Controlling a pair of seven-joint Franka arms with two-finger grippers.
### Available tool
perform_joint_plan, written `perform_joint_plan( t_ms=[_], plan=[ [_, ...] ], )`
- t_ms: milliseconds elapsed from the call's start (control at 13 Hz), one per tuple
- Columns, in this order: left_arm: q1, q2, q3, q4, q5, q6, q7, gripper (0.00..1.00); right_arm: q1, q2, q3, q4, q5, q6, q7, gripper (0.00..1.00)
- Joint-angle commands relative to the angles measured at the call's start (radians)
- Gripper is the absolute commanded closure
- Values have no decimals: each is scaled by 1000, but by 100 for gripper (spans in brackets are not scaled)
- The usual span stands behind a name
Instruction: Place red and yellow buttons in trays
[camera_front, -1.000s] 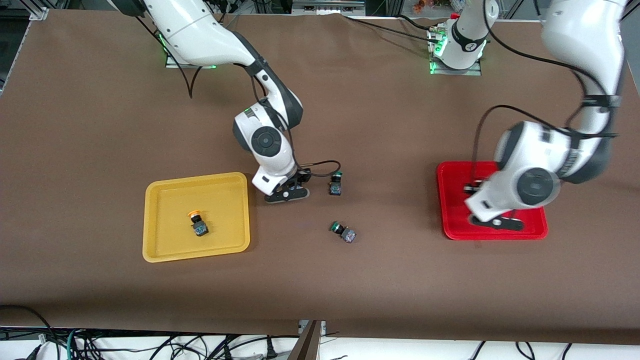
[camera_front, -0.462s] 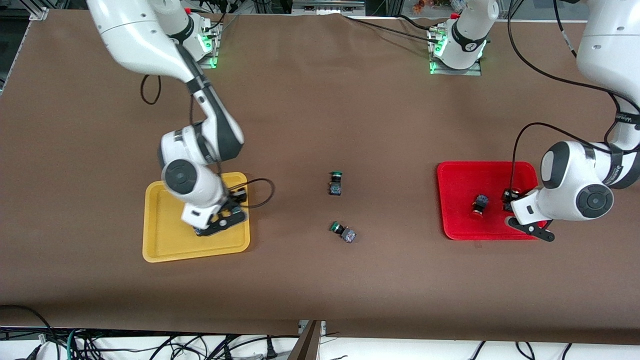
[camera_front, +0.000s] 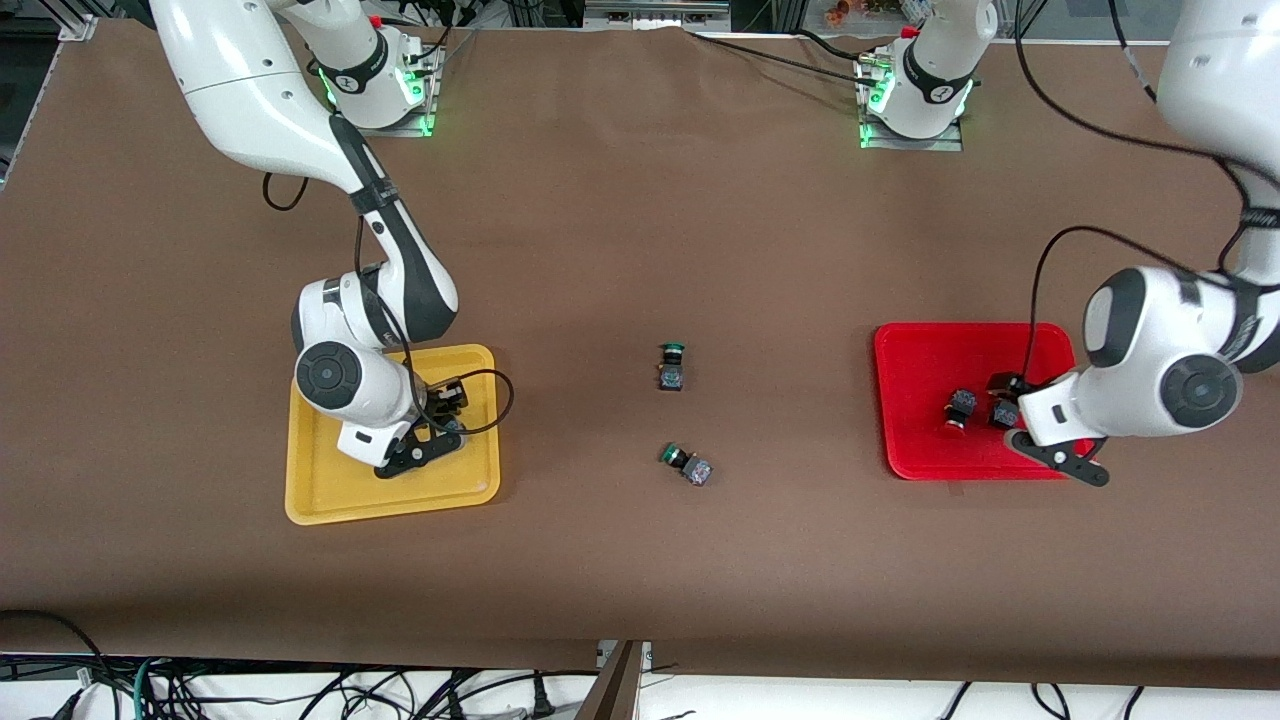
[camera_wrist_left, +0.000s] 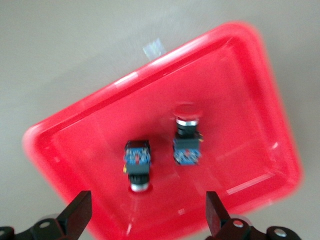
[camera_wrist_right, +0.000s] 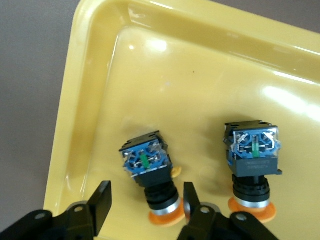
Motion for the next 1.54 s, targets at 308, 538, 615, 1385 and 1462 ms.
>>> perform_joint_plan(
  t_ms=[308, 538, 615, 1385, 1462],
  plan=[
    [-2, -351, -76, 31, -71, -306, -136, 0, 4, -197, 11, 24, 7, -216, 97, 1],
    [-5, -325, -78, 60, -69, -239, -267, 0, -1, -349, -26, 14, -7, -374, 111, 1],
    [1, -313, -75, 83, -70, -214, -299, 0, -1, -403, -54, -6, -9, -422, 111, 1],
    [-442, -448, 410, 26, -219, -225, -439, 0, 9, -564, -163, -69, -36, -510, 100, 1],
    [-438, -451, 410, 19, -221, -225, -438, 0, 13, -570, -154, -58, -29, -519, 109, 1]
  ],
)
